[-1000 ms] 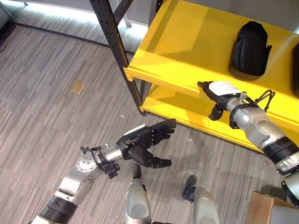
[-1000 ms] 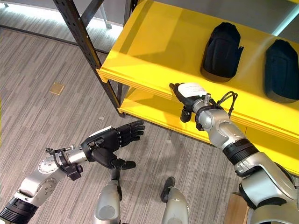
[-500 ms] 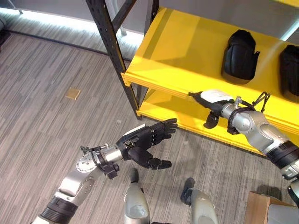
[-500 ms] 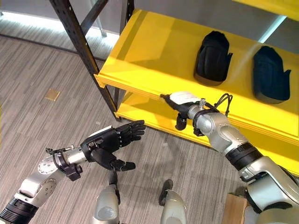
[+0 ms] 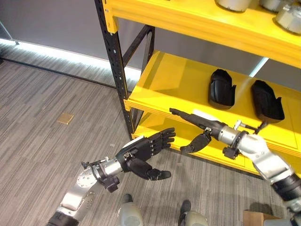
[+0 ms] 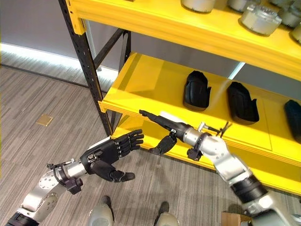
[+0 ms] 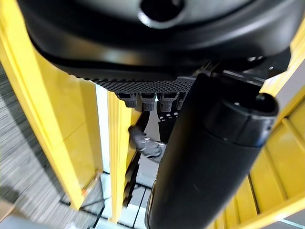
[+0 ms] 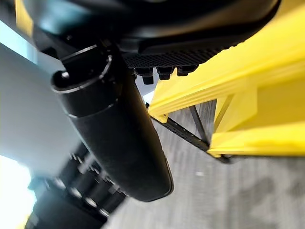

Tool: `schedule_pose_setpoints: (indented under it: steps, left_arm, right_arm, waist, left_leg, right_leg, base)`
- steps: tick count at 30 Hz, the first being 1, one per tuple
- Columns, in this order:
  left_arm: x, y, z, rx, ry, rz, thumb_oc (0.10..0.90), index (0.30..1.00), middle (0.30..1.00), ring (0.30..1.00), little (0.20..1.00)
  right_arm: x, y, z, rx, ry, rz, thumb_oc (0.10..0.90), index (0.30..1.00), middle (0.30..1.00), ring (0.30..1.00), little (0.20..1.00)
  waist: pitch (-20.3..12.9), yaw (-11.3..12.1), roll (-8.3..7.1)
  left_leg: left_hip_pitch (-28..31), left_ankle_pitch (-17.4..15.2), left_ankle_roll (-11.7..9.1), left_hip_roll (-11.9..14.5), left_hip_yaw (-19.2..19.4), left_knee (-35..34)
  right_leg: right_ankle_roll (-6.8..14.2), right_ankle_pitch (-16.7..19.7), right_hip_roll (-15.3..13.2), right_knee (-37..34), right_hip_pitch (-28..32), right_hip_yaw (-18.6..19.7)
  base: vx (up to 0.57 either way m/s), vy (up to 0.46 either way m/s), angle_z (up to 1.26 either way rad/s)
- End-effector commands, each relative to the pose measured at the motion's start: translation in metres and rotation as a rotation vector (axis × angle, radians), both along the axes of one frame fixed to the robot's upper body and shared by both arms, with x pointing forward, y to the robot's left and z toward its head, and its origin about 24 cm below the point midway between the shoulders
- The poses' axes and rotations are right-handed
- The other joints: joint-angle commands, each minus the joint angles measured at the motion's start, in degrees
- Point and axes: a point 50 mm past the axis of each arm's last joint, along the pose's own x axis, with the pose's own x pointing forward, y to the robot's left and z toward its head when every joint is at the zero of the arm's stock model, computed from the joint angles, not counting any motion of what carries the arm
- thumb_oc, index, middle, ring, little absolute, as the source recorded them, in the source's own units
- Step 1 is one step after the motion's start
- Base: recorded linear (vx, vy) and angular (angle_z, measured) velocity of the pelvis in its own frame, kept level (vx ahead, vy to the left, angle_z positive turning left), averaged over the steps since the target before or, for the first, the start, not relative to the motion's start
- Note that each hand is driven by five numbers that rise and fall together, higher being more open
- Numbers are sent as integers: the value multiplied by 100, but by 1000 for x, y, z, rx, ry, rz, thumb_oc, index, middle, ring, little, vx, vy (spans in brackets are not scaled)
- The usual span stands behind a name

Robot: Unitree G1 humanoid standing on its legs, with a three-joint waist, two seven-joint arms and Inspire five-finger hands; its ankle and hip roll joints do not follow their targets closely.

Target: Move parts from the plastic box to the shelf.

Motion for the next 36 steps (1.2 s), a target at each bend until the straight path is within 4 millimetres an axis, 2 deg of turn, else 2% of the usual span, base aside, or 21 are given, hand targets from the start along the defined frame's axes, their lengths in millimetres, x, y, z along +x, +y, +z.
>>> schedule_pose_setpoints:
  steps: [1,2,4,5,6,7,10,12,15,17,18,19,20,22,24,26,32,36]
  left_arm:
    - [-10,-20,37,-149,-205,-80,900,1000,1000,1000,1000]
    - [-10,-16,38,-125,-230,-47,900,1000,1000,1000,1000]
    - [-9,-12,37,-96,-243,-16,900,1000,1000,1000,1000]
    - [-8,-9,35,-103,-231,1,900,1000,1000,1000,1000]
    - [-8,-9,35,-103,-229,2,900,1000,1000,1000,1000]
    - [-9,-7,31,-107,-219,10,900,1000,1000,1000,1000]
    - [-17,0,24,-115,-203,52,900,1000,1000,1000,1000]
    - [-20,6,24,-114,-208,90,900,1000,1000,1000,1000]
    - [-18,13,27,-139,-202,177,900,1000,1000,1000,1000]
    - [-17,16,29,-182,-196,208,900,1000,1000,1000,1000]
    - [-16,17,31,-190,-203,219,900,1000,1000,1000,1000]
    - [-16,17,32,-179,-218,222,900,1000,1000,1000,1000]
    - [-15,17,34,-189,-224,246,900,1000,1000,1000,1000]
    - [-11,21,36,-221,-213,291,900,1000,1000,1000,1000]
    - [-10,23,35,-204,-223,292,900,1000,1000,1000,1000]
    - [-14,24,35,-177,-246,259,900,1000,1000,1000,1000]
    - [-14,20,34,-150,-247,234,900,1000,1000,1000,1000]
    - [-9,8,48,-136,-330,144,900,1000,1000,1000,1000]
  right_arm:
    - [-9,13,24,22,-122,109,900,1000,1000,1000,1000]
    - [-14,18,11,45,-82,124,900,1000,1000,1000,1000]
    - [-19,20,-1,78,-18,140,900,1000,1000,1000,1000]
    - [-22,19,-12,42,-3,111,900,1000,1000,1000,1000]
    - [-22,19,-13,39,0,103,900,1000,1000,1000,1000]
    - [-21,17,-17,64,29,109,900,1000,1000,1000,1000]
    - [-22,24,-18,26,27,153,900,1000,1000,1000,1000]
    - [-23,26,-19,-1,46,172,900,1000,1000,1000,1000]
    - [-20,28,-26,-59,94,161,900,1000,1000,1000,1000]
    - [-20,23,-28,-80,120,134,900,1000,1000,1000,1000]
    - [-20,17,-29,-117,112,100,900,1000,1000,1000,1000]
    - [-19,5,-28,-214,74,57,900,1000,1000,1000,1000]
    - [-18,-8,-24,-238,48,3,900,1000,1000,1000,1000]
    - [-12,-33,-17,-290,-45,-176,900,1000,1000,1000,1000]
    - [-9,-46,-13,-376,-109,-252,900,1000,1000,1000,1000]
    - [-8,-68,-7,-475,-167,-339,900,1000,1000,1000,1000]
    - [-11,-95,-3,-589,-210,-478,900,1000,1000,1000,1000]
    - [-12,-114,-2,-616,-221,-570,900,1000,1000,1000,1000]
  waist:
    - [-177,-204,29]
    - [-163,-250,3]
    - [-193,-274,-61]
    - [-241,-267,-39]
    - [-250,-264,-32]
    - [-313,-245,81]
    - [-420,-163,279]
    - [-466,-70,322]
    - [-455,70,330]
    - [-444,47,357]
    - [-433,4,367]
    - [-388,-61,371]
    - [-334,-110,383]
    - [-273,-195,396]
    - [-248,-250,394]
    - [-176,-381,415]
    - [-97,-705,539]
    - [2,-892,643]
  left_leg:
    - [688,254,104,156,302,-789]
    - [823,64,81,214,486,-783]
    - [788,-27,155,266,704,-656]
    - [749,-34,233,272,807,-611]
    - [746,-34,242,272,819,-608]
    - [729,-7,307,293,880,-591]
    - [729,53,369,326,1152,-586]
    - [663,118,293,363,1303,-499]
    - [527,319,12,662,1588,-233]
    - [492,510,-108,730,1595,-343]
    - [471,615,-159,739,1591,-454]
    - [444,735,-231,791,1596,-561]
    - [392,804,-272,831,1564,-590]
    - [374,821,-283,848,1535,-659]
    - [396,811,-285,850,1530,-691]
    - [397,852,-328,925,1534,-717]
    - [521,916,-418,1151,1683,-734]
    - [606,925,-446,1187,1764,-814]
  right_leg:
    - [1032,749,-731,224,40,-374]
    - [1124,747,-741,391,-54,-515]
    - [1046,606,-672,632,-98,-683]
    - [929,460,-629,1041,-101,-779]
    - [911,432,-626,1099,-105,-780]
    - [754,134,-607,1478,-63,-809]
    - [625,-318,-684,1897,139,-1063]
    - [598,-563,-585,1598,445,-1305]
    - [537,-903,-304,874,860,-1772]
    - [566,-939,-162,697,882,-1746]
    - [585,-968,-97,663,843,-1711]
    - [568,-1043,-2,673,775,-1675]
    - [517,-1097,54,767,690,-1661]
    - [452,-1193,107,923,549,-1673]
    - [411,-1240,139,1008,464,-1652]
    - [325,-1314,173,1235,264,-1574]
    - [161,-1479,185,1586,1,-1400]
    - [125,-1566,82,1971,-313,-1324]
  base:
    - [-178,108,-60]
    - [-183,16,-90]
    - [-221,-30,-129]
    - [-150,-32,-108]
    - [-200,-5,-72]
    - [-133,-5,-38]
    - [-105,-20,-49]
    - [-47,-195,-88]
    - [-10,-307,-112]
    - [-40,-248,-77]
    - [-103,-262,-51]
    - [-140,-289,-68]
    - [-168,-302,-69]
    - [-135,-239,-33]
    - [-89,-159,-5]
    - [-101,-152,-17]
    - [-25,-143,-15]
    - [-80,-133,-20]
